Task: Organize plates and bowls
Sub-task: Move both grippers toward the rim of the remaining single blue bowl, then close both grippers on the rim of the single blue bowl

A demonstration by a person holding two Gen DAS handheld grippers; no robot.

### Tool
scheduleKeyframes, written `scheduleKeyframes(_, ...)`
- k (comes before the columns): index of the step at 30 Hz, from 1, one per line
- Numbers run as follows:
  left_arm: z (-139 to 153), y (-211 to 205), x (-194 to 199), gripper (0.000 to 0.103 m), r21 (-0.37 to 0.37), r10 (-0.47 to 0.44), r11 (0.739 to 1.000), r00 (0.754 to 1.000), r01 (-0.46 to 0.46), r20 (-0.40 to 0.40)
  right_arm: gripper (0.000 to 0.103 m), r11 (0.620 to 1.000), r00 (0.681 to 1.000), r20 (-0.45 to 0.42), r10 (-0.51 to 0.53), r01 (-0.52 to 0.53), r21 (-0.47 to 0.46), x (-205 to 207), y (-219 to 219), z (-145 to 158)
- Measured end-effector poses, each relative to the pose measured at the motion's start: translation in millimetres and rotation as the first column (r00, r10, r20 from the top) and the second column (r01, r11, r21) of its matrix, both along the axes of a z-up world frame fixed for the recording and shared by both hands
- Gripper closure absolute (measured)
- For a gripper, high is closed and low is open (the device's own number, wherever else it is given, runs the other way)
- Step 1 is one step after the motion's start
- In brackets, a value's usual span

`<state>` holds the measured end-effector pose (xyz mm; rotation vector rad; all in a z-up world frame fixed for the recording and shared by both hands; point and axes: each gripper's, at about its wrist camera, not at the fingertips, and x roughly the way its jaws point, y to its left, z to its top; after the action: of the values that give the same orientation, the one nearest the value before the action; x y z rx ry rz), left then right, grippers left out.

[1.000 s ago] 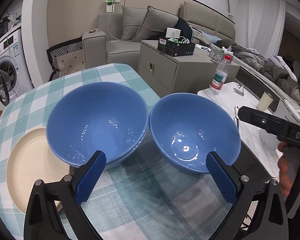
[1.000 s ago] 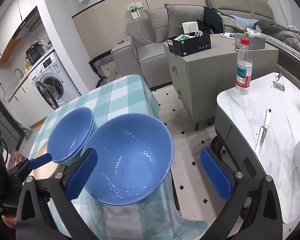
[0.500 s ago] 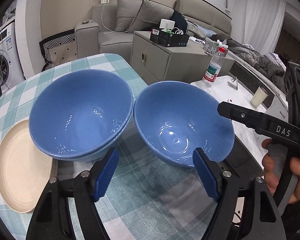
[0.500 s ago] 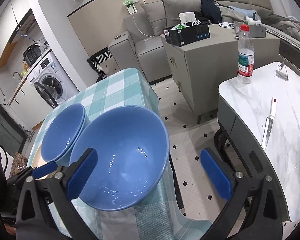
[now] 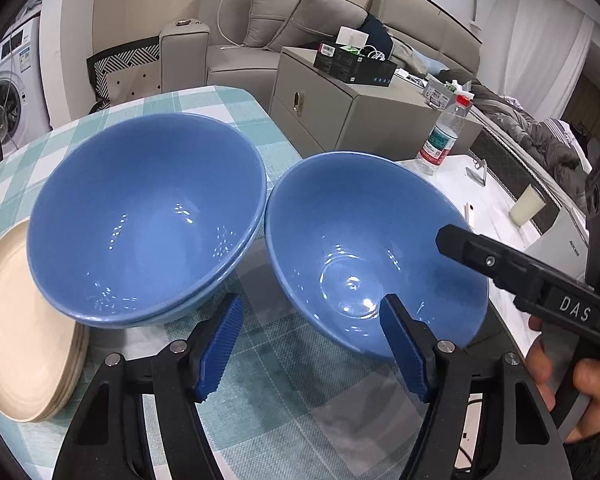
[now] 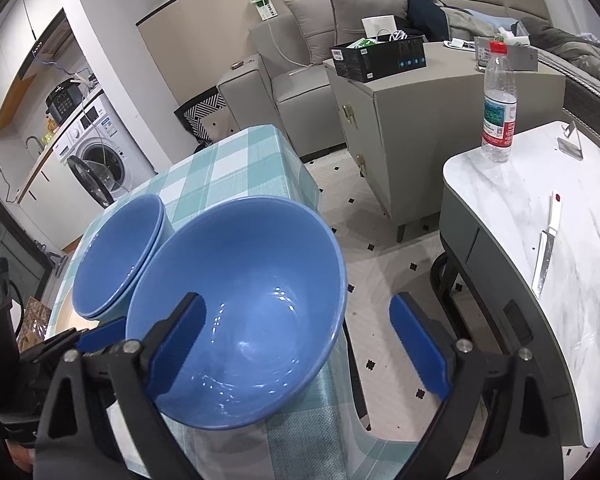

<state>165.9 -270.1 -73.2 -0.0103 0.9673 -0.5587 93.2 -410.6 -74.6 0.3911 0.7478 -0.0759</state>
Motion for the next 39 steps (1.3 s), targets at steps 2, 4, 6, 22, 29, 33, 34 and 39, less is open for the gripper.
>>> scheduleKeyframes(2, -1, -4, 4, 0.031, 0.006, 0.011, 1.000, 1.000, -0.011, -0.002, 0.022, 1.000, 1.000, -0.003, 0.000, 0.000, 0.021, 1, -1, -3)
scheduleKeyframes(4, -3, -7, 7, 0.031, 0.011, 0.024, 1.000, 1.000, -0.024, -0.007, 0.028, 0.999, 1.000, -0.016, -0.011, 0.012, 0.041, 3, -3, -7)
scheduleKeyframes(6, -4, -10, 10, 0.031, 0.007, 0.029, 1.000, 0.999, -0.029, -0.013, 0.030, 0.998, 0.999, -0.030, -0.023, 0.025, 0.052, 5, -5, -11)
scheduleKeyframes(22, -8, -13, 17, 0.051, -0.022, 0.028, 0.999, 0.999, -0.028, -0.025, 0.056, 0.995, 1.000, -0.007, -0.031, 0.031, 0.092, 3, -10, -12)
scheduleKeyframes(29, -9, -12, 17, 0.059, -0.030, 0.033, 0.999, 0.999, -0.034, -0.034, 0.068, 0.996, 1.000, 0.011, -0.017, 0.016, 0.087, 0, -8, -9)
scheduleKeyframes(33, -10, -12, 17, 0.064, -0.017, 0.033, 0.999, 0.999, -0.033, -0.024, 0.083, 0.999, 0.999, -0.004, -0.034, 0.034, 0.041, 1, -7, -9)
scheduleKeyframes(34, -10, -12, 16, 0.065, -0.014, 0.034, 0.999, 0.999, -0.034, -0.022, 0.084, 0.999, 0.999, -0.006, -0.036, 0.036, 0.038, 0, -7, -9)
scheduleKeyframes(39, -10, -11, 15, 0.067, -0.007, 0.032, 0.999, 0.999, -0.032, -0.019, 0.085, 0.999, 0.999, -0.004, -0.036, 0.036, 0.031, 1, -9, -9)
